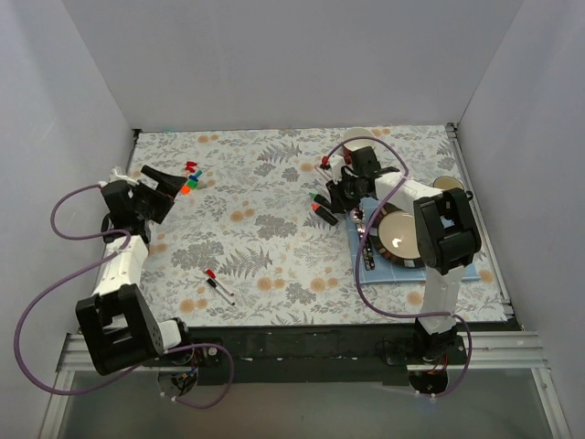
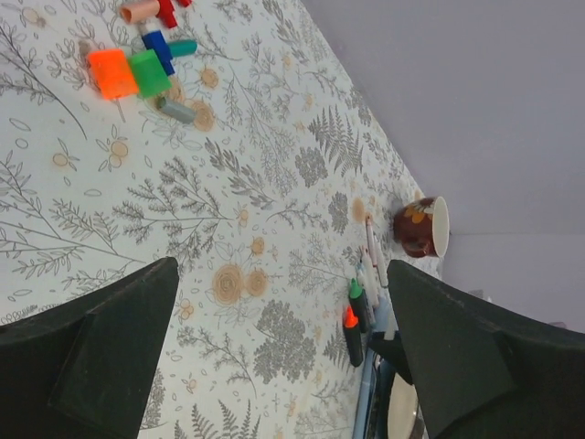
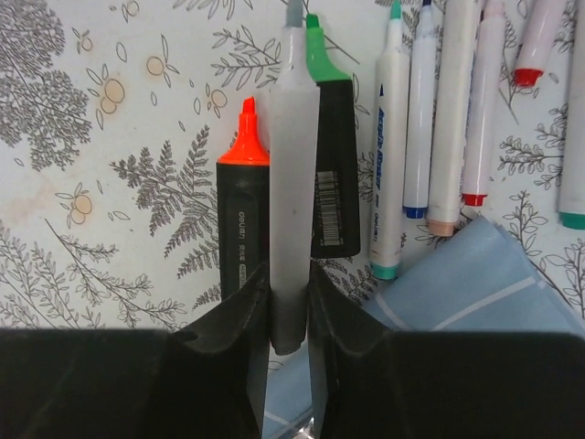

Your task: Open the pen caps

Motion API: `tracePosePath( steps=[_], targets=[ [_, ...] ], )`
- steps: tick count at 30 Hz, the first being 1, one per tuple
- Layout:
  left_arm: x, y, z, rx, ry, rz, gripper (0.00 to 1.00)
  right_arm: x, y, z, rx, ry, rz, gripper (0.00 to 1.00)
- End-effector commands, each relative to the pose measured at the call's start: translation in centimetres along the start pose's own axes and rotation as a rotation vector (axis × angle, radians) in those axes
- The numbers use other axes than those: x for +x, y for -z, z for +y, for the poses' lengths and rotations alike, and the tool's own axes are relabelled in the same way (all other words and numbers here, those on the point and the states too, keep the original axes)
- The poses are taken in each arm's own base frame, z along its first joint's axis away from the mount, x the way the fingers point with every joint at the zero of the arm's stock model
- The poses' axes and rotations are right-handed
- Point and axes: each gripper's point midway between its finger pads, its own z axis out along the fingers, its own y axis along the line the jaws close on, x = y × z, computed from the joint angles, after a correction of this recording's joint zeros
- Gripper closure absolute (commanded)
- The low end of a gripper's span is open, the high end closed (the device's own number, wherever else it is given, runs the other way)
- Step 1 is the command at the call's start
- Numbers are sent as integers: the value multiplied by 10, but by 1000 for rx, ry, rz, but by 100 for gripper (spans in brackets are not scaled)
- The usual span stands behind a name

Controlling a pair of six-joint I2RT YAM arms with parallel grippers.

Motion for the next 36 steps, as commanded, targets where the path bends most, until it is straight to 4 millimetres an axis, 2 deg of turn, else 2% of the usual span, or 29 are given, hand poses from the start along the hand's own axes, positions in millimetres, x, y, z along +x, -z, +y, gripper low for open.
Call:
tracePosePath(
  steps=[1,3,8,14,17,20,21,25,27,29,32,33,34,36],
  targets=[
    [25,16,-9,93,18,114,2,-3,2,-11,28,23,18,71],
    [35,23,-8,109,10,139,2,-3,4,-12,29,20,14,67],
    [45,39,-8,107,-25,159,2,-9,12,-13,36,23,-6,55],
    [66,51,-1,104,15,207,2,-25,30,-8,32,49,-64,52],
    [79,54,3,105,35,248,2,-39,43,8,-22,90,-131,52],
    [84,56,6,85,27,262,2,-48,53,36,-147,138,-202,52],
    [86,58,7,78,25,267,2,-48,56,50,-221,149,-226,52],
    [91,62,11,28,17,263,2,-56,70,77,-342,195,-292,52],
    [96,63,19,-19,13,257,2,-60,77,87,-385,211,-318,52],
    [104,64,19,-40,-10,267,5,-63,82,96,-402,223,-337,52],
    [121,62,33,-157,-39,313,15,-67,85,106,-421,236,-350,52],
    [126,64,35,-200,-36,333,20,-68,84,108,-425,239,-349,52],
    [129,62,42,-263,-52,324,31,-67,83,113,-436,244,-345,52],
    [137,64,53,-380,-23,344,40,-67,81,118,-448,244,-342,52]
  ],
)
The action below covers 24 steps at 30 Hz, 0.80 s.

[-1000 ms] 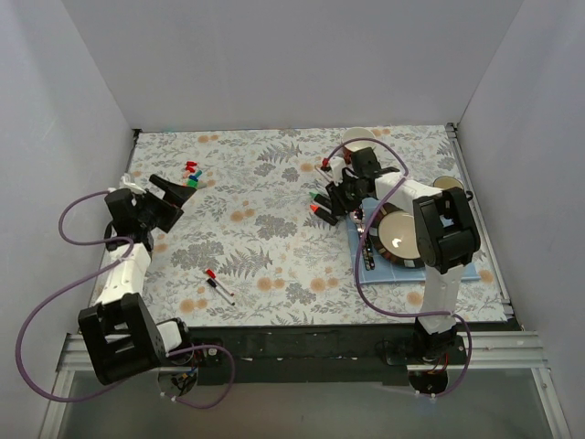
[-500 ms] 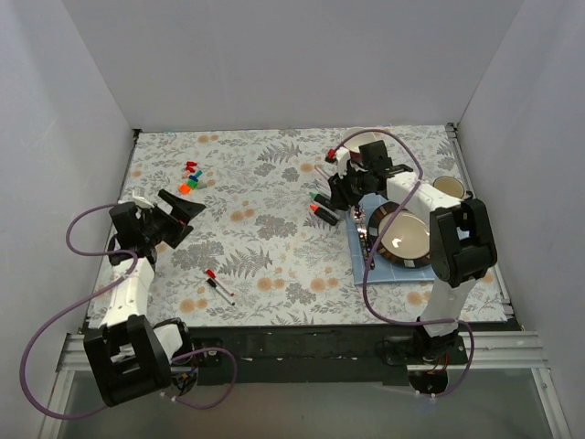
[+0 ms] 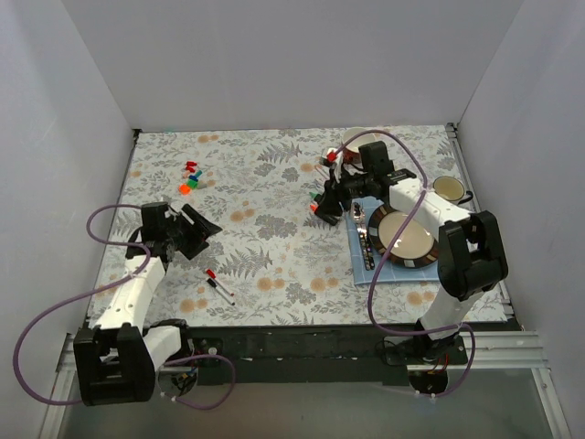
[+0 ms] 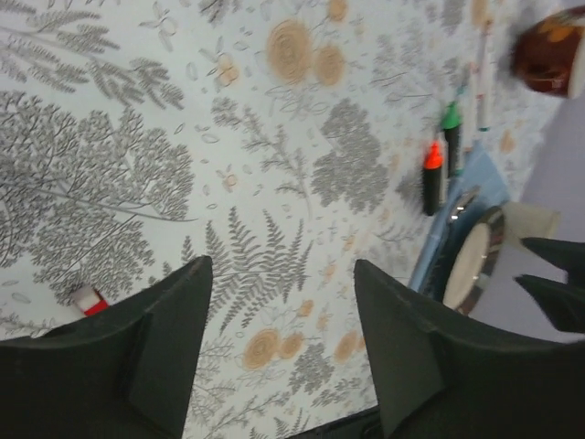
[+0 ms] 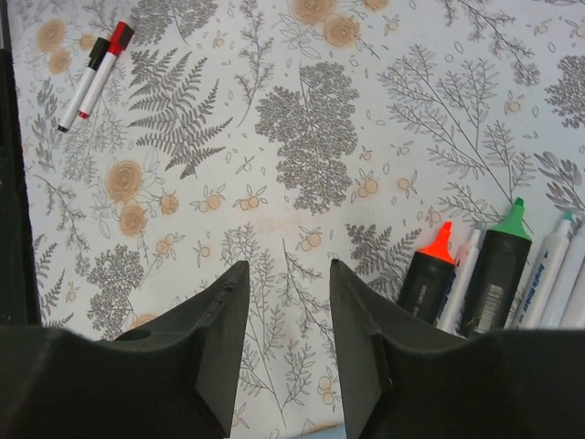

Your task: Open the pen caps

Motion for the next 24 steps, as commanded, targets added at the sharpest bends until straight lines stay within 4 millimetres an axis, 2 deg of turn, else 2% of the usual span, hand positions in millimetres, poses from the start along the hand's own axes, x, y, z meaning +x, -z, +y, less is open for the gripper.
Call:
tracePosePath(
  steps=[1,2,3,4,5,7,11,13,15,24],
  targets=[
    [-1,2,41,-337,50,-51,52,-19,-5,24,-71,64,-49,52],
    [8,-1,44,-375,37,-26,61,-18,-7,25,-76,60,-45,52],
    [13,2,49,-413,41,-11,63,-18,-8,27,-80,64,-44,52],
    [11,4,52,-441,42,-27,64,-18,-11,30,-88,69,-40,52],
    [10,5,55,-457,39,-39,72,-18,-13,32,-94,70,-38,52],
    [11,7,57,-475,45,-53,75,-17,-16,36,-102,76,-33,52],
    [16,8,67,-537,44,-41,74,-17,-19,39,-109,81,-29,52],
    [22,8,75,-579,47,-21,66,-16,-20,40,-111,79,-27,52],
    [26,7,80,-600,42,-6,63,-16,-20,40,-111,80,-26,52],
    [37,-3,83,-617,17,47,61,-14,-21,38,-107,73,-20,52]
  ],
)
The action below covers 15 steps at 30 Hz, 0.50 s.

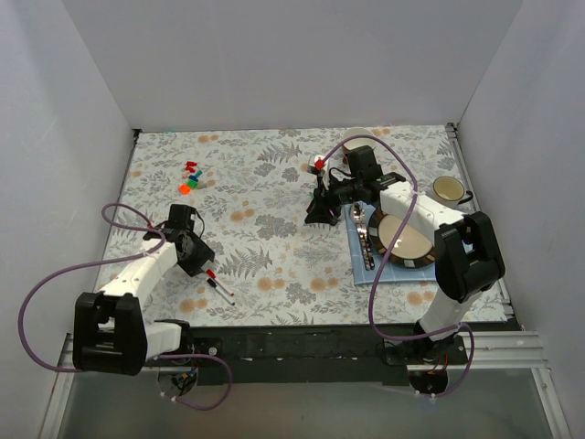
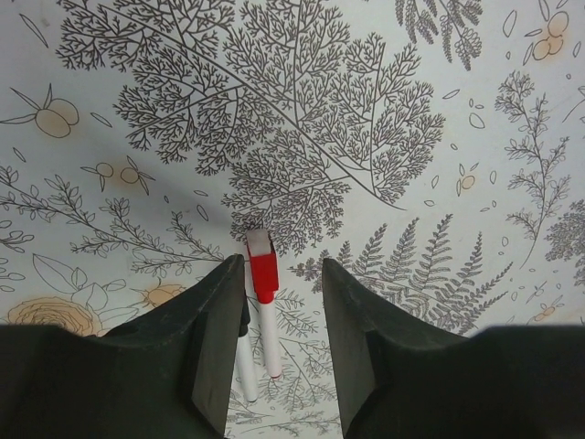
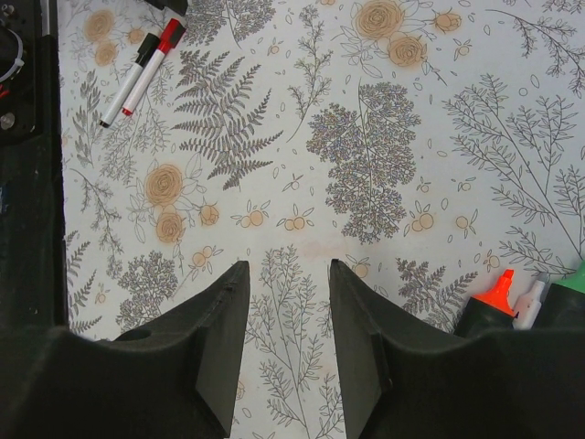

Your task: Open the pen caps

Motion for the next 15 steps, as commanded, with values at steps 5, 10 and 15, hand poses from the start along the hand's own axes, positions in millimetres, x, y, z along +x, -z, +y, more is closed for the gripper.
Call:
tracePosePath(
  steps=[5,10,15],
  targets=[
    [3,-7,-4,-30,-22,-1,61,-10,1,3,-10,33,-28,52],
    [7,-10,-2,-51,-35,10,62,-10,1,4,-15,33,-29,52],
    [14,-12,-2,-55,-43,31,66,-10,1,4,-15,33,-30,52]
  ],
)
